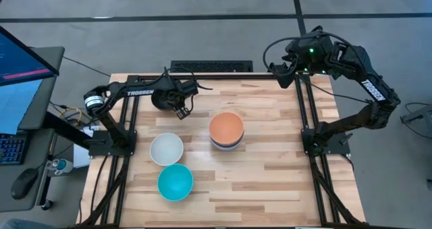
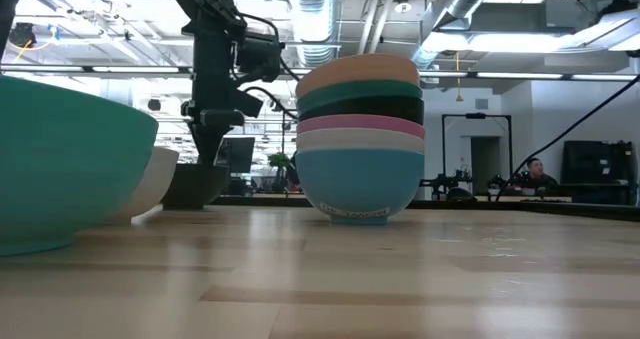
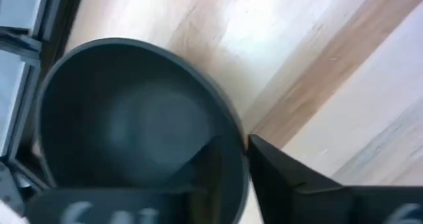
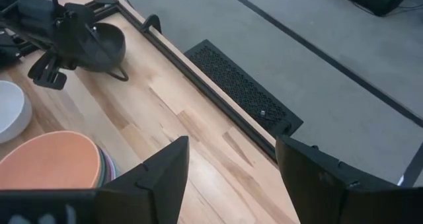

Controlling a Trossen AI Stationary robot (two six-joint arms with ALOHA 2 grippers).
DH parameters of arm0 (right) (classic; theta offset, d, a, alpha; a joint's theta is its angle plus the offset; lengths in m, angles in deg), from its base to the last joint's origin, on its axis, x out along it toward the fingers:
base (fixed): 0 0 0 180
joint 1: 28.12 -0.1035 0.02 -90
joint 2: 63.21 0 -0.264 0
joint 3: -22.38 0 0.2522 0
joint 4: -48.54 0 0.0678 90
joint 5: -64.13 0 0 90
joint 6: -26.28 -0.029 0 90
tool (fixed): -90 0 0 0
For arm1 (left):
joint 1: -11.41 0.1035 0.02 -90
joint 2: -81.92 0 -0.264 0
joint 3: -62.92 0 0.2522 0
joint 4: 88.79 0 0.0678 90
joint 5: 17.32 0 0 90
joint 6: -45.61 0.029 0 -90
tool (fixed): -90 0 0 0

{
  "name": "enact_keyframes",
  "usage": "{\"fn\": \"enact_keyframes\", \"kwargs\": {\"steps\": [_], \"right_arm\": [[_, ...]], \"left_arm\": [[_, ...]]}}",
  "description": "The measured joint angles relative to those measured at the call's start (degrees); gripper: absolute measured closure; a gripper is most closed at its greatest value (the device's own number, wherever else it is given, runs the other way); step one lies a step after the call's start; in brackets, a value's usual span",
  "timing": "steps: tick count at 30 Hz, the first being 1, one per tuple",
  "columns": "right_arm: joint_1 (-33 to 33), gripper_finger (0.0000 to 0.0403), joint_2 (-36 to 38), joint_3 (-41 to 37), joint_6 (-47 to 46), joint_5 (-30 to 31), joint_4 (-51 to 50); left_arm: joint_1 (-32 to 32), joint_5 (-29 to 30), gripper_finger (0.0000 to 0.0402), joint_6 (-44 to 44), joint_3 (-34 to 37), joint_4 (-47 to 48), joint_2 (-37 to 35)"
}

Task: Nest bowls inside each other
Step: Stack the black bowl on top of the orange bowl, then stack the black bowl on top of the orange bowls

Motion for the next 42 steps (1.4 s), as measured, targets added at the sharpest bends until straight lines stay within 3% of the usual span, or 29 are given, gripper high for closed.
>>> {"fn": "enact_keyframes", "kwargs": {"steps": [3, 6, 21, 27, 32, 38, 42], "right_arm": [[0.0, 0.0152, 0.0, 0.0, -0.1, 0.0, 0.0], [0.0, 0.0152, 0.0, 0.0, -0.4, 0.0, 0.0], [0.0, 0.0152, 0.0, 0.0, -0.5, -0.1, -0.1], [0.0, 0.0152, 0.0, 0.0, -0.5, -0.1, -0.1], [0.0, 0.0152, 0.0, 0.0, -0.6, -0.2, -0.2], [0.0, 0.0152, 0.0, 0.0, -0.7, -0.2, -0.4], [0.0, 0.0152, 0.0, 0.0, -0.7, -0.1, -0.6]], "left_arm": [[0.0, -2.2, 0.0383, 0.4, 0.0, -0.9, 0.0], [0.0, -2.1, 0.0396, 0.0, 0.0, -1.7, 0.0], [-1.2, -2.9, 0.0275, -3.0, 0.0, -2.3, 0.0], [-1.5, -1.4, 0.0261, -3.0, 2.6, -3.8, 1.7], [-1.5, 5.7, 0.0290, -2.5, 4.1, -1.1, 4.2], [-1.8, 5.2, 0.0379, -2.2, 4.2, -2.8, 4.8], [-2.6, 5.0, 0.0397, -0.9, 2.5, -2.1, 4.7]]}}
